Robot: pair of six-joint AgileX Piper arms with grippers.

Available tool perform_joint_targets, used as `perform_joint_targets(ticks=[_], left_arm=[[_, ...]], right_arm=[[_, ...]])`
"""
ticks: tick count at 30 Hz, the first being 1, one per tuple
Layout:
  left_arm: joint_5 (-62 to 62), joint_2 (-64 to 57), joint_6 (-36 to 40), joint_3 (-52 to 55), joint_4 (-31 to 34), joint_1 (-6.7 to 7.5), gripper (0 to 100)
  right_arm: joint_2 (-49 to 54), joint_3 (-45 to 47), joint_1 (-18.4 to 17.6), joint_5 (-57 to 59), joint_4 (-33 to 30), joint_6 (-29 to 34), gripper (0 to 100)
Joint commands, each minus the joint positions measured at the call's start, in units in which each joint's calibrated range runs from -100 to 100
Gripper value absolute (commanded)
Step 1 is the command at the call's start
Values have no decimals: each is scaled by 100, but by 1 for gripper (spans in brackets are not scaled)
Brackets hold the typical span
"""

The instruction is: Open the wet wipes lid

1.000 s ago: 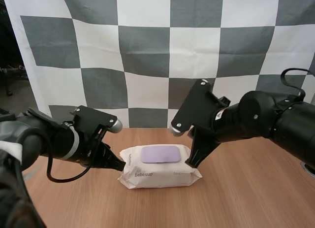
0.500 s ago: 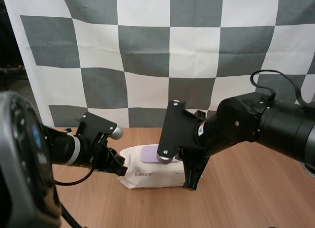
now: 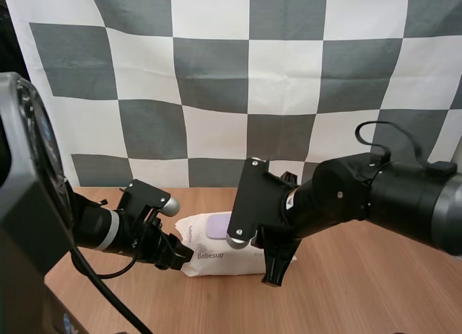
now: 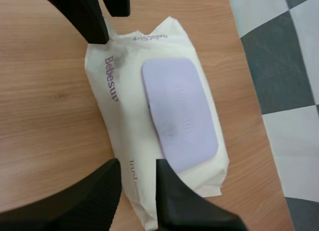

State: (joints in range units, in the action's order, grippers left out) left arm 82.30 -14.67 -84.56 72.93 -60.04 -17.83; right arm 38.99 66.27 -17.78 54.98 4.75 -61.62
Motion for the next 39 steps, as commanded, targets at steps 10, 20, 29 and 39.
perform_joint_targets(ticks=[10, 20, 29, 39], left_arm=[[29, 28, -571, 178, -439, 1, 77], [-268, 867, -880, 259, -759, 1, 80], [-288, 1215, -880, 202, -973, 8, 80], [-200, 1226, -880, 180, -831, 8, 58]], right_arm=[[-838, 39, -65, -896, 329, 4, 62], [-1078, 39, -471, -1519, -222, 610, 62], [-1492, 39, -471, -2398, -751, 811, 62], [-2081, -32, -471, -2984, -2137, 1779, 62]])
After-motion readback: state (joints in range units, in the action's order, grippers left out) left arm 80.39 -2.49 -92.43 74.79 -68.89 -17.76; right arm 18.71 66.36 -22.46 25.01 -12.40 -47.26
